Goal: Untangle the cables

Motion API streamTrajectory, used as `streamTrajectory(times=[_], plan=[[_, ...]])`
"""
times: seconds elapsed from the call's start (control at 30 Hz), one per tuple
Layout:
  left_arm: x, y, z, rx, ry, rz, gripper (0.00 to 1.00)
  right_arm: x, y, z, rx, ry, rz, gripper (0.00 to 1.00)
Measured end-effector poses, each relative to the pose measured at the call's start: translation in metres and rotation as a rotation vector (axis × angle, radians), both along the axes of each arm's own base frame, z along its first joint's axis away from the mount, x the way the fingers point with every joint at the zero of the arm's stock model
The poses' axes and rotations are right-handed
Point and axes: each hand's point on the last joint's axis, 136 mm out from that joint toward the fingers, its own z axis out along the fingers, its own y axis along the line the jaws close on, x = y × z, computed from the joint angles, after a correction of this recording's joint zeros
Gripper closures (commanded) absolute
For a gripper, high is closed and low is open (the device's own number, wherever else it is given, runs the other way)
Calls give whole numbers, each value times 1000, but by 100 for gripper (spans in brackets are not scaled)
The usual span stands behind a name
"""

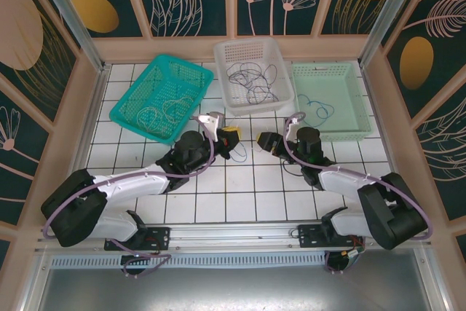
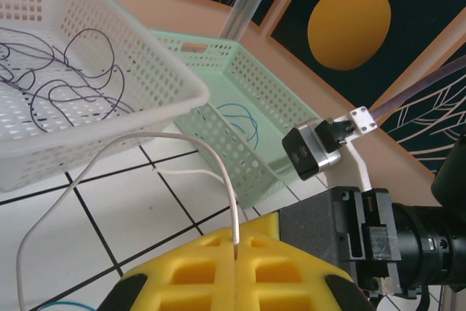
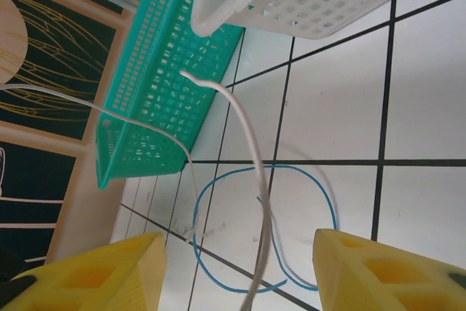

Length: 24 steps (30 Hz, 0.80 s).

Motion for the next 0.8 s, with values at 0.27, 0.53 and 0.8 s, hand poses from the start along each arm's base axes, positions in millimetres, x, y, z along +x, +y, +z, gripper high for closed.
streamTrajectory(times=[0.27, 0.53, 0.8], plan=[[1, -1, 0, -12, 0, 1, 100, 5, 6, 8, 25, -8, 13, 91], [5, -3, -24, 37, 69, 15, 67, 12, 3, 32, -21, -82, -1, 100], [12, 15, -54, 133, 148, 120, 31, 19, -11, 93, -133, -271, -45, 100]])
